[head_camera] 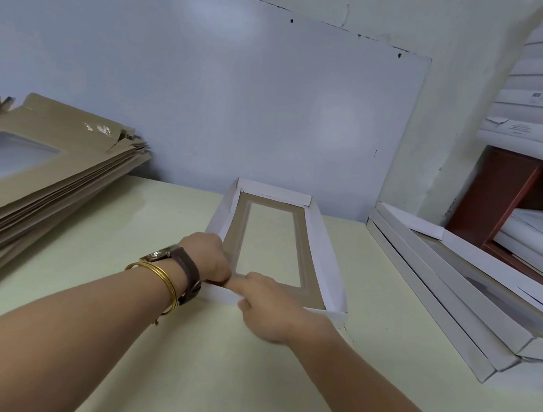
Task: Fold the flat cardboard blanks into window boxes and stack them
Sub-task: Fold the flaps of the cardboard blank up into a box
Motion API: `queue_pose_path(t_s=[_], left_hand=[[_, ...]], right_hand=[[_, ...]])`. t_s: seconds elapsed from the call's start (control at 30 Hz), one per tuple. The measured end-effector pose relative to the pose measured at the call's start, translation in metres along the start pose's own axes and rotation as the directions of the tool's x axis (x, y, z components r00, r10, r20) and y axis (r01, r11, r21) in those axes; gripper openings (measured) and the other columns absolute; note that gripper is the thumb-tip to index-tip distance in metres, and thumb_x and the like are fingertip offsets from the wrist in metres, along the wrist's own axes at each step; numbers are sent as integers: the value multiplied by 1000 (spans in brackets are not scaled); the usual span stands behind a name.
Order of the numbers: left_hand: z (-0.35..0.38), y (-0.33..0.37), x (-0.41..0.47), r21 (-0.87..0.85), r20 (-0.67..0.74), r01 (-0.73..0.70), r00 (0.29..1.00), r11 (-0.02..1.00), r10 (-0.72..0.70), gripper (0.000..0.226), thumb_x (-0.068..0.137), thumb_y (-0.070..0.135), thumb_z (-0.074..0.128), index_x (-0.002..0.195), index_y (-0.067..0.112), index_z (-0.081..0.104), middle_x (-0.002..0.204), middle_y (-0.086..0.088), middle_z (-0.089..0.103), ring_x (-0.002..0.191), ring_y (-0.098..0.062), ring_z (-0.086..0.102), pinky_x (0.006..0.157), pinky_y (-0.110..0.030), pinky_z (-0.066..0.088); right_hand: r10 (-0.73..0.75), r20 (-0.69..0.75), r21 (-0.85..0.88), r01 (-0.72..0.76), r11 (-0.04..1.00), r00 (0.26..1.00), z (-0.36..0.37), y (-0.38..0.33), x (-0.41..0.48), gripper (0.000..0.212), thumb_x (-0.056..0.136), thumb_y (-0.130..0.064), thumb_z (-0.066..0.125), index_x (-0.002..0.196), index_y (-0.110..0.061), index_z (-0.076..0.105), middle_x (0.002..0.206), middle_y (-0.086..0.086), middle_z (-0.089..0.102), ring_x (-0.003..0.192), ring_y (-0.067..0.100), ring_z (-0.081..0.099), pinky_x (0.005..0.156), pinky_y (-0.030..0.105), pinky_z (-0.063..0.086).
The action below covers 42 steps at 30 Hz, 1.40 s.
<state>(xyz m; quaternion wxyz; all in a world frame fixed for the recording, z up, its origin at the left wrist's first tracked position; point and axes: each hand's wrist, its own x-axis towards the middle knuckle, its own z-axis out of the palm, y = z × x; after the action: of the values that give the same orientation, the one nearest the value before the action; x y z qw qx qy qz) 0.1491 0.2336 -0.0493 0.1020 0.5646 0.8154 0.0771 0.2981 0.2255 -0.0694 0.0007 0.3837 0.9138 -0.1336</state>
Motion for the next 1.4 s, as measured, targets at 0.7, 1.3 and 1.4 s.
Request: queue_pose_path(t_s=[0.7,1.3,1.4], left_hand=[[-11,-15,2,-118,111,28,994,993,-15,4,73,10,57,74,6,56,69,-7,60,54,-19,58,51,-23,51],[-22,-27,-3,-419,269,74,962,905,45,16,74,-9,56,83,3,56,74,-12,56,56,-22,55,45,-22,51],[-19,-28,-3,-419,245,67,969,906,42,16,78,-9,54,86,5,56,77,-12,57,56,-22,57,45,-24,52]], right_hand=[[-31,-41,5,31,1000,999,8,5,3,41,93,-3,38,124,-26,51,98,-2,38,106,27,43,92,49,43],[2,7,5,-2,1000,1000,5,1,4,41,93,-6,37,125,-28,52,98,-3,36,108,30,43,92,48,42],[10,12,5,-10,1000,1000,3,-2,2,47,93,-5,36,131,-30,50,100,-3,36,110,29,42,93,47,42]])
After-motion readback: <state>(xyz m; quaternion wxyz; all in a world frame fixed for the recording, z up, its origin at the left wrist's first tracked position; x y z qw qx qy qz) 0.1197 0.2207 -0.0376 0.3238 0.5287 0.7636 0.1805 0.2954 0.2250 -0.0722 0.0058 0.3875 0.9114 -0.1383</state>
